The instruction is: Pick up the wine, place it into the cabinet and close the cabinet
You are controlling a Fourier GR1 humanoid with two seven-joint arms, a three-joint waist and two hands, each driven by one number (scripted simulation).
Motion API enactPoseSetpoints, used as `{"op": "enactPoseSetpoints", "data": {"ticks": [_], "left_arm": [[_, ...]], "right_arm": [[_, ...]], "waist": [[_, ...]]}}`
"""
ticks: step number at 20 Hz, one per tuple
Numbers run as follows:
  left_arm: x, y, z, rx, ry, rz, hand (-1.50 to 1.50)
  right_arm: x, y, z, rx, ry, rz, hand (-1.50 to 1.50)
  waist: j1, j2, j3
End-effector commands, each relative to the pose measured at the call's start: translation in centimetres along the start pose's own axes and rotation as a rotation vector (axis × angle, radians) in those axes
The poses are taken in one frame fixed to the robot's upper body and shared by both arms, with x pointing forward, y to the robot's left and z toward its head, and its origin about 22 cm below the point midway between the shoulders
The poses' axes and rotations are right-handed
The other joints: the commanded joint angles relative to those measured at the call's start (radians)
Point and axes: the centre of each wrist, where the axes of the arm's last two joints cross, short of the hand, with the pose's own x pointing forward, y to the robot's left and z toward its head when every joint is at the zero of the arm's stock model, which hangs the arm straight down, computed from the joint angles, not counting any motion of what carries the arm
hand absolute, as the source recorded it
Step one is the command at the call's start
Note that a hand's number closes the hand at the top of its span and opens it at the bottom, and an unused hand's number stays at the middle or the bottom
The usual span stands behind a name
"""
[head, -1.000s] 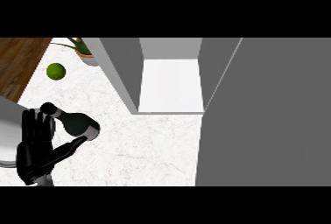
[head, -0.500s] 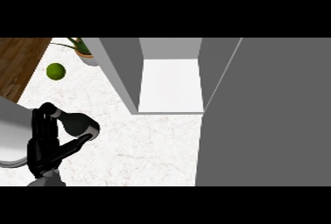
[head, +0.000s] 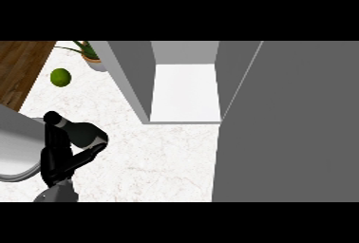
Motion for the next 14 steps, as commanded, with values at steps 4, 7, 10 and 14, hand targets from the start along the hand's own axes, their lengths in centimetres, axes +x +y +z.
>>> {"op": "enactPoseSetpoints", "data": {"ticks": [4, 7, 10, 14], "left_arm": [[-0.9, 0.1, -0.2, -0.009, 0.018, 0.016, -1.50], [-2.7, 0.6, -0.2, -0.019, 0.012, 0.058, -1.50], [-3.1, -0.9, -0.6, -0.007, -0.021, 0.086, -1.50], [-2.3, 0.3, -1.1, -0.059, -0.018, 0.123, 1.50]], "right_arm": [[1.2, -0.7, 2.2, 0.033, -0.063, -0.032, -1.50], [1.6, 0.5, 1.0, 0.042, -0.068, -0.022, -1.50], [2.2, -0.3, 0.5, 0.046, -0.055, -0.026, -1.50], [2.6, 0.4, 3.0, 0.038, -0.061, -0.042, -1.50]], "waist": [[0.001, 0.000, 0.001], [0.001, 0.002, -0.001], [0.001, 0.001, -0.001], [-0.003, -0.001, 0.000]]}}
